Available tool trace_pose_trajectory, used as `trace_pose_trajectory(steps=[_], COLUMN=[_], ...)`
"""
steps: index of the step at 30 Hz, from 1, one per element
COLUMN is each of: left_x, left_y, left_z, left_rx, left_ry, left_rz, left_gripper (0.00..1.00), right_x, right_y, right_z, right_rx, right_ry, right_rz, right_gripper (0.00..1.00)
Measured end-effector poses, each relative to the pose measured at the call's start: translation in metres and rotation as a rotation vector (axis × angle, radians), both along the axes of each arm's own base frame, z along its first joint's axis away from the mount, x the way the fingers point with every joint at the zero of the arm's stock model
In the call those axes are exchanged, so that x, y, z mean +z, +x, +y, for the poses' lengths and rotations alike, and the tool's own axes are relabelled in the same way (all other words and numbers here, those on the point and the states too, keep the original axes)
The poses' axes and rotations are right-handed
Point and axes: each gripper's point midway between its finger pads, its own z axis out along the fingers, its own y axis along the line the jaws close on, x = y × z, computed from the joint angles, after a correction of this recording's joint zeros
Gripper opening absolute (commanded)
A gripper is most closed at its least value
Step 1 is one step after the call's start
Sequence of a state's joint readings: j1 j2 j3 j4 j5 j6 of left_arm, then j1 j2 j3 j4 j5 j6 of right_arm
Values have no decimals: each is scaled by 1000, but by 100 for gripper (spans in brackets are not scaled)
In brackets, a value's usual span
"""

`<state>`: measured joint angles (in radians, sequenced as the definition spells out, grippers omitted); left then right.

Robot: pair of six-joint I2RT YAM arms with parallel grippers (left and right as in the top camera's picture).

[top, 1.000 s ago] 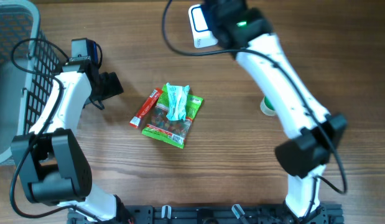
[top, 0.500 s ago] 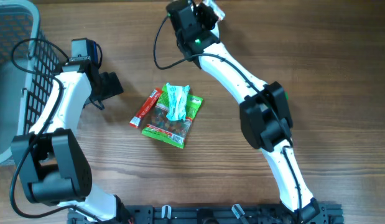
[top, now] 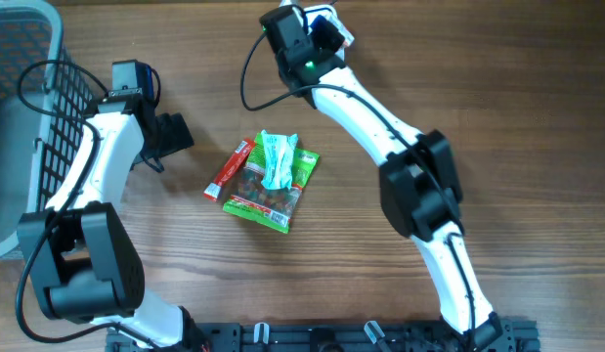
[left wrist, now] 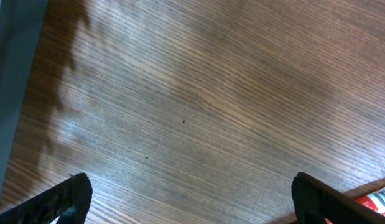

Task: Scan the item barcode
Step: 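Place the orange-white packet beside the jar and open the right gripper, then reach the right gripper to the pile and grasp the light-green packet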

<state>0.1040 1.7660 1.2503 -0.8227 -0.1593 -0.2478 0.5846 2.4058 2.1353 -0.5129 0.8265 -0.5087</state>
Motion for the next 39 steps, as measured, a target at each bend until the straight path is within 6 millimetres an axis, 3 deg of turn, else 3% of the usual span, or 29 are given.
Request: trace_pose_trajectory(steps=[2, 4, 6, 7, 9, 12, 13, 14, 17, 19, 21, 24, 29, 31, 35, 39], left_x=[0, 0, 0, 0, 0, 0, 0, 0, 0, 0, 0, 0, 0, 0, 0, 0], left_y=[0, 0, 0, 0, 0, 0, 0, 0, 0, 0, 0, 0, 0, 0, 0, 0], left_z=[0, 0, 0, 0, 0, 0, 0, 0, 0, 0, 0, 0, 0, 0, 0, 0], left_rx=[0, 0, 0, 0, 0, -1, 0, 0, 0, -1, 0, -1, 0, 0, 0, 0], left_ry=[-1, -1, 0, 0, -1, -1, -1, -1, 0, -1, 0, -1, -1, 0, -1, -1], left_rz=[-1, -1, -1, 1, 0, 0, 0, 0, 0, -1, 0, 0, 0, 0, -1, -1], left_gripper=[100, 100, 100, 100, 100, 100, 100, 100, 100, 100, 100, 100, 100, 100, 100, 100], right_x=[38, 89, 120, 122, 108, 51, 45, 9, -38, -62, -81, -87, -87, -77, -36, -25], right_y=[-23, -60, -91, -104, -124, -140, -141, -148, -145, -144, -152, -159, -159, -156, -136, -156], right_z=[-9, -30, -62, -79, -111, -145, -147, -156, -162, -165, -168, -169, -168, -159, -108, -47], right_rx=[-13, -48, -112, -154, -254, -398, -414, -469, -496, -506, -527, -537, -536, -508, -333, -217], right_ry=[106, 266, 412, 451, 516, 619, 630, 660, 708, 728, 730, 721, 725, 770, 987, 1070], right_rz=[30, 73, 128, 178, 298, 498, 509, 592, 616, 617, 641, 661, 667, 682, 696, 795], right_gripper=[4, 4, 4, 4, 5, 8, 8, 8, 9, 25, 34, 44, 52, 53, 52, 47])
